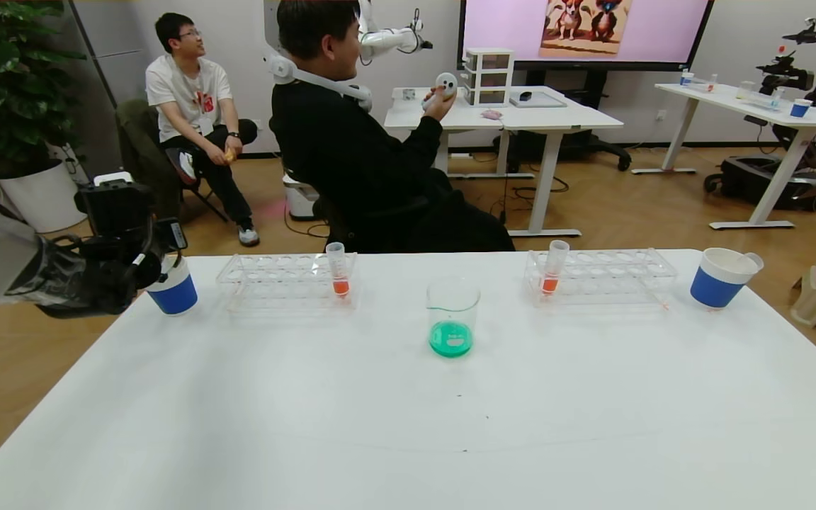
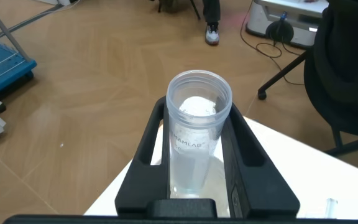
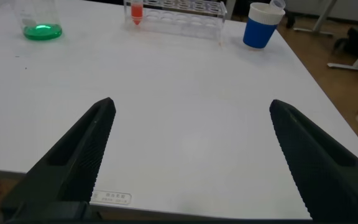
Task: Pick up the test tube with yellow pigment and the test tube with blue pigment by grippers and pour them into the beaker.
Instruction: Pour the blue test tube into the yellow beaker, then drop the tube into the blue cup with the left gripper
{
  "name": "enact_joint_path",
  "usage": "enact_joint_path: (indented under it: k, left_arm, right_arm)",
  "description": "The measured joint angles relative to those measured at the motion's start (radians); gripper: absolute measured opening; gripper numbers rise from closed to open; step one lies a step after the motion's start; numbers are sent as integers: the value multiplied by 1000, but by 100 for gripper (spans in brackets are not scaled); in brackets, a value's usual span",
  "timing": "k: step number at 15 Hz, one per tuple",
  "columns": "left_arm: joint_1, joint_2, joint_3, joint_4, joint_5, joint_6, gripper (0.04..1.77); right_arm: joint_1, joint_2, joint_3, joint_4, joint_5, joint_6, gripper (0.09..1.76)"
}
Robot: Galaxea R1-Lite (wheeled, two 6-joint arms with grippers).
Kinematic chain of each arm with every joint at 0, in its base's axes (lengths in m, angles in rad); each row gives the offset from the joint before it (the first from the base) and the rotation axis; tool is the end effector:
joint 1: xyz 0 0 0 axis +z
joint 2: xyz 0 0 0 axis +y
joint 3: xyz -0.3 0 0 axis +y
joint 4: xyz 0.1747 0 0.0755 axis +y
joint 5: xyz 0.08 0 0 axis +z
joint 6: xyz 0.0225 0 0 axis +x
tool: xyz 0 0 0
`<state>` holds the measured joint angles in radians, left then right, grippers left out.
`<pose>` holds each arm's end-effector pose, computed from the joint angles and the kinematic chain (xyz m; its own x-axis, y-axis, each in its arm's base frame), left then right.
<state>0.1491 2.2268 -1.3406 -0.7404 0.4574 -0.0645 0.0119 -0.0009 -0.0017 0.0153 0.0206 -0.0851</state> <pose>0.4446 0.0768 0.1356 0.8122 0.5686 -0.1303 -0.5734 0.8192 0.0003 -0.0230 0.0002 0.0744 0.9994 0.0325 -0.0127 -0.0335 0.9958 -0.0847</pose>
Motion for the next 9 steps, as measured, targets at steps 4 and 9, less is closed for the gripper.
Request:
enact_joint_path:
  k: [4,9]
  left_arm:
    - [-6,25,63,-55,8,-1,50]
    - [0,29,85,-76,6,0,129]
  right_arm:
    - [0,0,0,0,0,0,173]
    - [0,0,0,0,0,0,173]
